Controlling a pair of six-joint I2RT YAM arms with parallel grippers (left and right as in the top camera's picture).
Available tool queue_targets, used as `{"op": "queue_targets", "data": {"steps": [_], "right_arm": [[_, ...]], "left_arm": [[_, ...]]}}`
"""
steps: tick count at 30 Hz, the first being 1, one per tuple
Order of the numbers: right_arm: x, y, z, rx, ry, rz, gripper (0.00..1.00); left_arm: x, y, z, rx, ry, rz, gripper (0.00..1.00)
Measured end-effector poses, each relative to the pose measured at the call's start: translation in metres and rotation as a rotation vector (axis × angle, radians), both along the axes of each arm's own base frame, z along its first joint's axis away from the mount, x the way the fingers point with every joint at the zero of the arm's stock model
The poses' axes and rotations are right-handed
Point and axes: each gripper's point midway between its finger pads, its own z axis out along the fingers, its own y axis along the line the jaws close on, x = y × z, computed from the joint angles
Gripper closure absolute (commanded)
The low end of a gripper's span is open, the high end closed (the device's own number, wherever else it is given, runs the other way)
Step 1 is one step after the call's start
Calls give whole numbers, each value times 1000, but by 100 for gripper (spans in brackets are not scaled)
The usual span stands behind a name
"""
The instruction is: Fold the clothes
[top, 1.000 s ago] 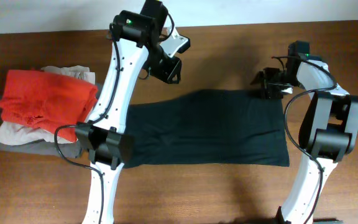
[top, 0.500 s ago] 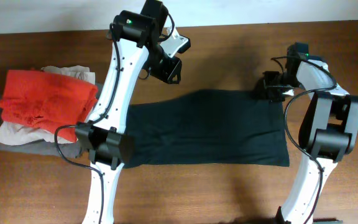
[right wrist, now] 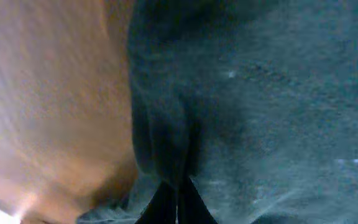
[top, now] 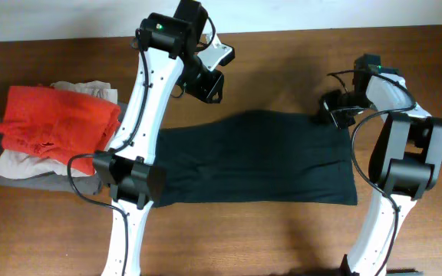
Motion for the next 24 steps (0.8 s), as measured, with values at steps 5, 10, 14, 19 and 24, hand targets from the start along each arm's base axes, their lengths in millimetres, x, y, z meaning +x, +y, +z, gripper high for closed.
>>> {"op": "queue_targets", "data": {"steps": [5,10,14,19,24], "right_arm": [[-15,0,1,-14,17,92,96],[-22,-7,17,-70,-20,188,96],[-19,-16,40,-143,-86,241,96],[-29,-26,63,-224,-97,282,96],[-45,-30,66,-248,-44,323,96]], "left_arm": [[1,2,-1,12,-5,3,64],[2,4,-1,23,-12,5,63],[4,4,-1,26,-19,7,63],[5,4,-1,25,-24,7,63],[5,4,-1,27,-25,7,63]]}}
